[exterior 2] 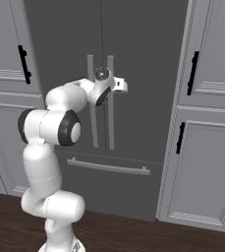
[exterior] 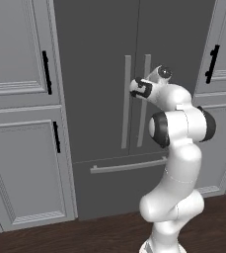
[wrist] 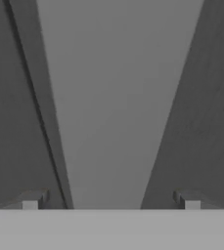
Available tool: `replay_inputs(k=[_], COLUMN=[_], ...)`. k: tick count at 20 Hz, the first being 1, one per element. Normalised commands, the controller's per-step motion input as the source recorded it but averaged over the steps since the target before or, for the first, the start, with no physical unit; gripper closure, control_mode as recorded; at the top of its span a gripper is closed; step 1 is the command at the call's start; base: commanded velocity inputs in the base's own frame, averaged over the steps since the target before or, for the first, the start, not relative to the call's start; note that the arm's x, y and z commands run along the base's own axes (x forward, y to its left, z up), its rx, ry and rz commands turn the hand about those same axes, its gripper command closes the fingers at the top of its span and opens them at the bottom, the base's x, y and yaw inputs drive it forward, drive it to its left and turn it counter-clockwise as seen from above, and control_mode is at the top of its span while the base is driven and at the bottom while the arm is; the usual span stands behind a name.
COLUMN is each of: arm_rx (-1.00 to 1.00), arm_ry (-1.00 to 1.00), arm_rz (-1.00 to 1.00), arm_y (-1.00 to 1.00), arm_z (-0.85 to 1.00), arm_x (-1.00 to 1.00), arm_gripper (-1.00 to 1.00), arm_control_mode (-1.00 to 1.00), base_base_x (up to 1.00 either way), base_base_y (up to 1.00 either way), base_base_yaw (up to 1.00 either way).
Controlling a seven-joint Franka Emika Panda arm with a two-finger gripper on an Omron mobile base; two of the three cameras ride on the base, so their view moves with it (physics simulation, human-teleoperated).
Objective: Take the strawberry from the fridge and place it on top of the pancake, located on the dining counter.
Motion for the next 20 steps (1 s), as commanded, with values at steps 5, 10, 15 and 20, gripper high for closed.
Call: replay_inputs(k=[5, 10, 15, 20], arm_rx=[0.00, 0.01, 0.16, 0.11], arm_ry=[-0.19, 0.02, 0.06, 0.00], arm_rz=[0.13, 0.02, 0.00, 0.00], arm_y=[0.00, -0.16, -0.84, -0.84], arm_z=[-0.17, 0.00, 0.06, 0.03], arm_x=[0.40, 0.10, -0.70, -1.00], arm_gripper=[1.00, 1.00, 1.00, 1.00], arm_control_mode=[-1.00, -1.00, -1.00, -1.00], base_base_x=[0.00, 0.00, 0.00, 0.00], base_base_y=[0.00, 0.00, 0.00, 0.00], base_base_yaw=[0.00, 0.00, 0.00, 0.00])
